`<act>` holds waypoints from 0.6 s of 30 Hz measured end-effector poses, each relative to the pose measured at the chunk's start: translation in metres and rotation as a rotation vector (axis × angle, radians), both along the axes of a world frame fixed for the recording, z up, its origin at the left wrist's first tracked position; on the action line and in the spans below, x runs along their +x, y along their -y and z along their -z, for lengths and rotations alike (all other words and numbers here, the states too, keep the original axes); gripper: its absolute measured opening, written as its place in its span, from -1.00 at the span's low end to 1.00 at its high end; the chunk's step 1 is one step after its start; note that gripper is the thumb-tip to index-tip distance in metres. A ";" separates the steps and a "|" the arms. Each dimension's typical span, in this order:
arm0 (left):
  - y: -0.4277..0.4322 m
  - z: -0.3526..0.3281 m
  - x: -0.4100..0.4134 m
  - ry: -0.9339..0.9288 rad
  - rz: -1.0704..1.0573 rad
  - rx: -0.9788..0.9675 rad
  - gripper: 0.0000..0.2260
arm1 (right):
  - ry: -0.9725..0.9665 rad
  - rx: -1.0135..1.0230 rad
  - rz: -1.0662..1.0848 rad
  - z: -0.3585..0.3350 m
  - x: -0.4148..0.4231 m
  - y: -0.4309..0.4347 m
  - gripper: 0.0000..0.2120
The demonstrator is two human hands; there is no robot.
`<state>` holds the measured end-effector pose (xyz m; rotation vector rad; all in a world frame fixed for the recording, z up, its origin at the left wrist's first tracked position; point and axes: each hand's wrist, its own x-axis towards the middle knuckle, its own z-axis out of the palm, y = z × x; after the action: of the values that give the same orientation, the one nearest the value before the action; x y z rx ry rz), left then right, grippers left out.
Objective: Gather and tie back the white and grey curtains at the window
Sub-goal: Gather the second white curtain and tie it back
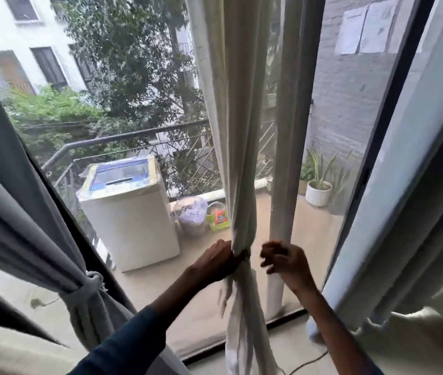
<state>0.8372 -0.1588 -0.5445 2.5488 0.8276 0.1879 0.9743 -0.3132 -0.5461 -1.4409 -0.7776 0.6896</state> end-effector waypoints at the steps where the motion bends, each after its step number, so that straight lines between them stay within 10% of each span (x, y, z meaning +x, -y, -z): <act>1: -0.001 0.000 0.001 0.076 -0.029 -0.062 -0.67 | 0.000 -0.027 -0.077 0.012 -0.008 0.008 -0.95; 7: 0.014 -0.006 0.006 0.119 -0.162 -0.139 -0.89 | 0.168 -0.277 -0.131 0.054 -0.059 0.009 -0.24; 14: 0.015 -0.006 0.005 0.244 -0.300 -0.339 -0.77 | -0.013 -0.053 0.007 0.058 -0.050 0.012 -0.90; 18: 0.012 -0.011 -0.004 0.316 -0.299 -0.492 -0.76 | -0.054 -0.028 0.011 0.048 -0.015 0.027 -0.90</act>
<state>0.8330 -0.1712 -0.5338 1.8744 0.9818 0.4121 0.9589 -0.3401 -0.5943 -1.4447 -0.7202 0.7313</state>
